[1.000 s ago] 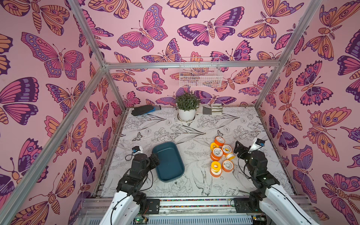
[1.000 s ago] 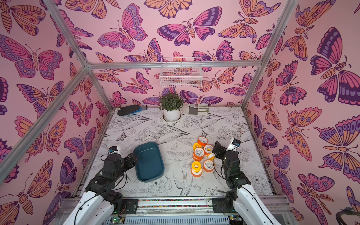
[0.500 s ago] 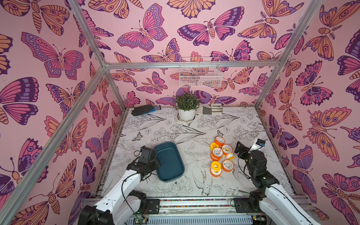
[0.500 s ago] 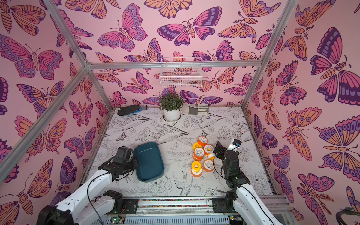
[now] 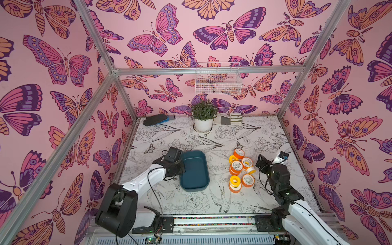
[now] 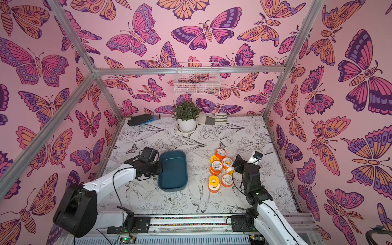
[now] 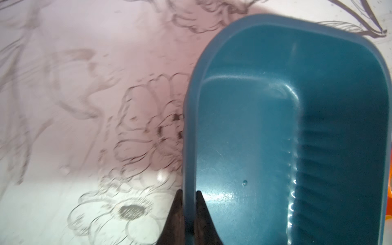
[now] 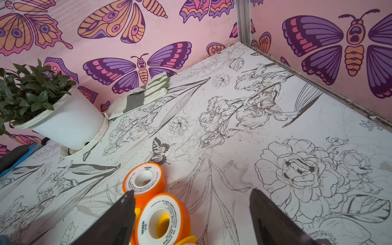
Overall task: Put the sealing tape into the storage box
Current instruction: Move the storage box to the center of the board.
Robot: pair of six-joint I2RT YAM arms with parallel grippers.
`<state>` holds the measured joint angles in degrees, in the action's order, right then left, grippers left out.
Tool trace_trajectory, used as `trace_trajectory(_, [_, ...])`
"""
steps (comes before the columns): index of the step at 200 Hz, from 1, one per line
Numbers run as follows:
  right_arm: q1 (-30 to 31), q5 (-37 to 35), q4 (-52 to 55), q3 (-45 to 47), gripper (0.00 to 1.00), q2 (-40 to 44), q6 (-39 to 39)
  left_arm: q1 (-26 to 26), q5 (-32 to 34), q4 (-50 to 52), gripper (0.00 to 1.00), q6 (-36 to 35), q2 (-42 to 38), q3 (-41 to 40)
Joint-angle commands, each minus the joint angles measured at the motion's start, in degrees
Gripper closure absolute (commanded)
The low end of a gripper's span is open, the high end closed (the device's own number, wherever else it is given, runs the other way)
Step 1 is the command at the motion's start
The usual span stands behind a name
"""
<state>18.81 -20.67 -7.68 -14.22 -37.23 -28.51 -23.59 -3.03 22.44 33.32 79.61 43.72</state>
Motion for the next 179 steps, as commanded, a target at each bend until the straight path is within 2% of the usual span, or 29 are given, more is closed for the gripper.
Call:
trace_trajectory(1, [0.26, -1.28, 0.88, -1.16, 0.13, 0.00, -0.36, -1.89, -1.64, -1.20, 1.00, -2.03, 3.51, 3.37])
trace_trajectory(51, [0.27, -1.32, 0.83, -1.23, 0.14, -0.19, -0.54, -4.97, -1.27, -2.48, 1.00, -3.16, 10.12, 7.73])
trace_trajectory(128, [0.29, -1.48, 0.90, -1.38, 0.13, -0.41, -0.58, -4.97, -0.79, -4.11, 1.00, -2.20, 9.67, 4.97])
trace_trajectory(155, [0.27, -1.60, 0.76, -1.34, 0.12, -0.61, -0.58, -4.97, -0.66, -4.02, 0.89, -1.15, 7.19, 3.81])
trace_trajectory(179, [0.31, -1.65, 0.49, -1.43, 0.12, -1.13, -0.58, -4.97, -0.36, -4.01, 0.86, -0.86, 5.08, 2.97])
